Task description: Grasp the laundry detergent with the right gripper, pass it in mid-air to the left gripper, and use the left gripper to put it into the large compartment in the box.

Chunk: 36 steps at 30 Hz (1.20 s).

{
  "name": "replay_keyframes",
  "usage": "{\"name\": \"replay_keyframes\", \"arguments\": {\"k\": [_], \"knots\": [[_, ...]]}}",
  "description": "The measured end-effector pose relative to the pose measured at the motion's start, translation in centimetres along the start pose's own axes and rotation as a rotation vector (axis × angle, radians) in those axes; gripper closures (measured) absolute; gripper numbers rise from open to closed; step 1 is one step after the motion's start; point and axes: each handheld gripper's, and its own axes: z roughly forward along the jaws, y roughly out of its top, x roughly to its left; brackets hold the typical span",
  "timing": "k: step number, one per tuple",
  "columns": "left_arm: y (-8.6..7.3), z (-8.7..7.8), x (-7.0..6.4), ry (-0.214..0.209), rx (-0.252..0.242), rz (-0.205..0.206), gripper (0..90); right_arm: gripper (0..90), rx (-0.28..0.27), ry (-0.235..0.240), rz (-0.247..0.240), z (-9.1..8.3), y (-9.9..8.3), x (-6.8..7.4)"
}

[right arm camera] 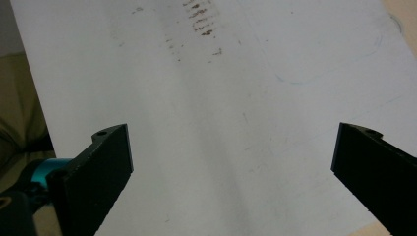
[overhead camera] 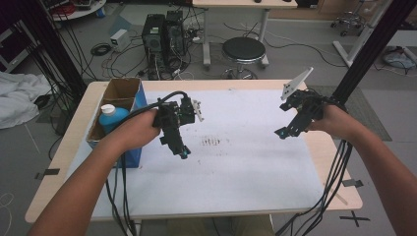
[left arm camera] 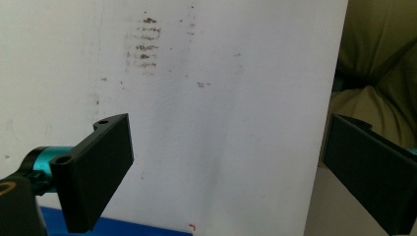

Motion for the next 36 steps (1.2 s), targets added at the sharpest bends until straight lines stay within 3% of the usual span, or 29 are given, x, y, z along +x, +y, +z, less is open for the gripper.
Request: {"name": "replay_keyframes", "arguments": {"k": [18,36], "knots": [[-0.23,-0.02,0.02,-0.004,-0.011,0.011,5.3,1.0,0.003,0.006,-0.003,0.32,0.33,-0.43],[-0.69,-0.11,0.26,0.01,-0.015,-0.009,5.3,1.0,0.004,0.004,-0.003,0.34,0.39,-0.26]]}}
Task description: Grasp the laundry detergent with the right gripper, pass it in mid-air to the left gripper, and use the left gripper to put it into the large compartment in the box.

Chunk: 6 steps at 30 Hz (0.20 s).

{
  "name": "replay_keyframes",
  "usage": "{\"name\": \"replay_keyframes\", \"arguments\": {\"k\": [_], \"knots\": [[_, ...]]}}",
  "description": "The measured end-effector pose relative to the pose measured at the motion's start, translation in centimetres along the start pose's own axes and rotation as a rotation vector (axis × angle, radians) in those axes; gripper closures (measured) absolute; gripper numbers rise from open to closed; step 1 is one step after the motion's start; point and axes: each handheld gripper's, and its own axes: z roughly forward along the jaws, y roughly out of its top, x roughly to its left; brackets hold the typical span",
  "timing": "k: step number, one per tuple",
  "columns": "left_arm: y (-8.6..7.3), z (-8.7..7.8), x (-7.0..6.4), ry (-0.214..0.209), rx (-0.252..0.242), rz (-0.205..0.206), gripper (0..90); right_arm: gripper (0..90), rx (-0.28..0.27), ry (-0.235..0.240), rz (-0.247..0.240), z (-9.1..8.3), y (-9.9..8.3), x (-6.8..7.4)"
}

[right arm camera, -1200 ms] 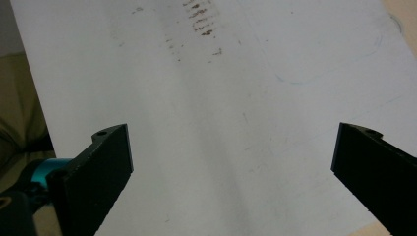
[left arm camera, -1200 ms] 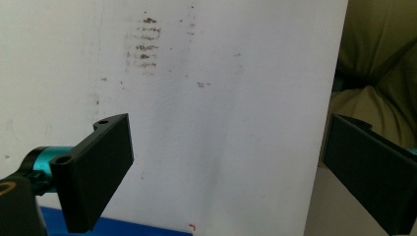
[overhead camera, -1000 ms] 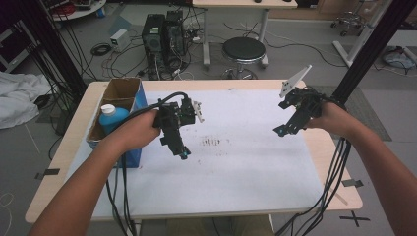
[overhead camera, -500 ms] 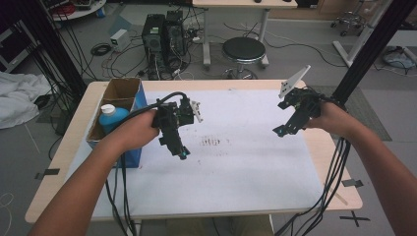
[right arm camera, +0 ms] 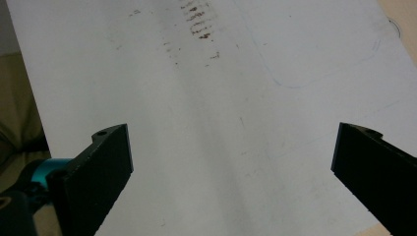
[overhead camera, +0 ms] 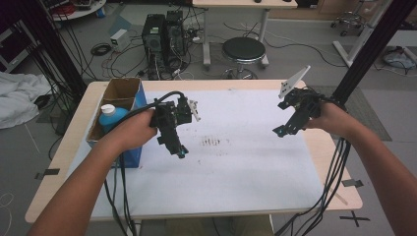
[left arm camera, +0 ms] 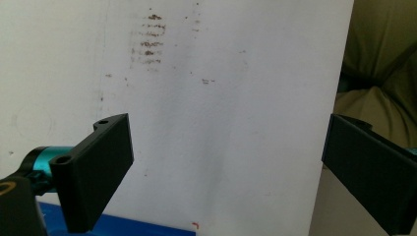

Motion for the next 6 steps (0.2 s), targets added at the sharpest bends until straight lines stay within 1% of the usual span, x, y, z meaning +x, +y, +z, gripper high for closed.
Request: {"name": "replay_keyframes", "arguments": {"k": [6], "knots": [[-0.01,-0.1,-0.01,0.004,-0.004,0.0,5.3,1.0,0.002,-0.001,-0.004,-0.01,0.03,0.12]]}}
